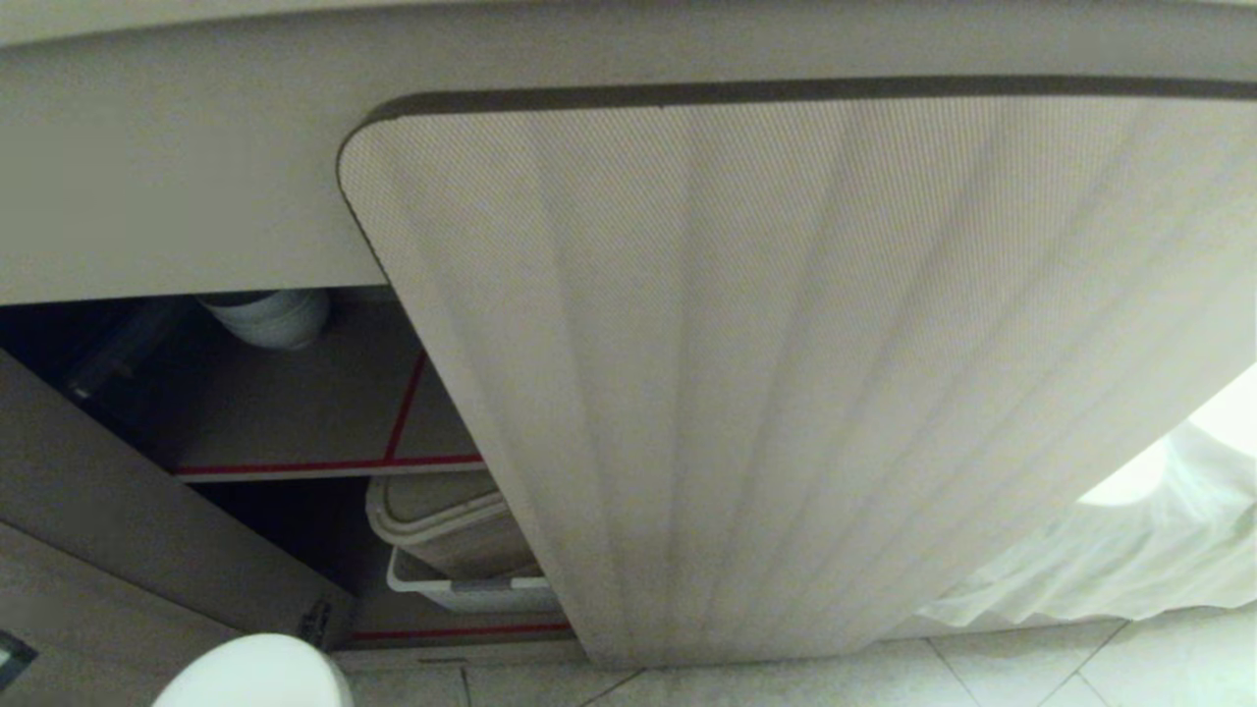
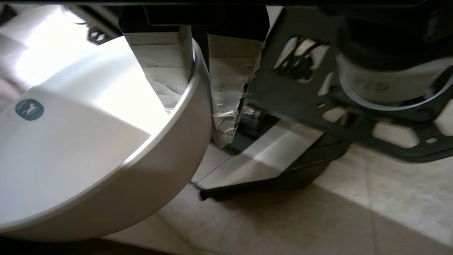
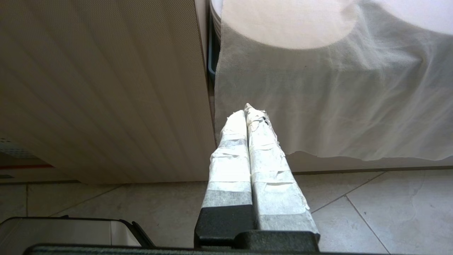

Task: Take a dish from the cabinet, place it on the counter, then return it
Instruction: Put it back into the cabinet

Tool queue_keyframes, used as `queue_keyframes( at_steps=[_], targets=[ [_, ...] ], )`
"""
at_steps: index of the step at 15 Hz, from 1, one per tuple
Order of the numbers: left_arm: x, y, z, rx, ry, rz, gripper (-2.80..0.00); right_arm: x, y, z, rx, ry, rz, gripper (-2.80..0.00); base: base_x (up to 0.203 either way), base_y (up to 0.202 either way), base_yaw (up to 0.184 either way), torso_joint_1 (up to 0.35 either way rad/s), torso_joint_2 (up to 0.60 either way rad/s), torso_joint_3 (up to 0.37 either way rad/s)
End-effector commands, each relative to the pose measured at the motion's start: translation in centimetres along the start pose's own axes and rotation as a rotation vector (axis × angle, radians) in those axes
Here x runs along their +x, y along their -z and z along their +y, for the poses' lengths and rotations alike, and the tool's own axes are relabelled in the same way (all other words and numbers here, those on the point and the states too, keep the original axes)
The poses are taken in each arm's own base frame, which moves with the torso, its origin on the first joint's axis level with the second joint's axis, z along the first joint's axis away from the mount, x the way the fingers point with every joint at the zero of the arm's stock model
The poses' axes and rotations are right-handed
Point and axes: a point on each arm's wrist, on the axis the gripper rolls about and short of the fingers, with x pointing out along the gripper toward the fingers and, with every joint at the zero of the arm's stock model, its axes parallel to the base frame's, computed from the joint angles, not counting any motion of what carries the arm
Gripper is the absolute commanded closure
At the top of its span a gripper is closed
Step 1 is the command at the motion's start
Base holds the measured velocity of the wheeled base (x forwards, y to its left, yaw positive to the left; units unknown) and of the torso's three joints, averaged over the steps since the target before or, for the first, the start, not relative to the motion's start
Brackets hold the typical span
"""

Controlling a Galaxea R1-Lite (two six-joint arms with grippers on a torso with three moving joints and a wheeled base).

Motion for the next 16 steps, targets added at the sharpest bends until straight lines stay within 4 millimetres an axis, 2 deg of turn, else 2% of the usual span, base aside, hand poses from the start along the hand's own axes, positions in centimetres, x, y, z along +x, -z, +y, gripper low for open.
queue_keyframes(
  at_steps=[1, 16],
  targets=[
    [0.41, -0.44, -0.53, -0.026, 0.006, -0.001, 0.00, 0.00, 0.00, 0.00, 0.000, -0.001, 0.000, 0.00, 0.000, 0.000, 0.000, 0.000, 0.00, 0.000],
    [0.48, -0.52, -0.64, -0.029, -0.001, 0.005, 0.00, 0.00, 0.00, 0.00, 0.000, -0.001, 0.001, 0.00, 0.000, 0.000, 0.000, 0.000, 0.00, 0.000]
  ],
)
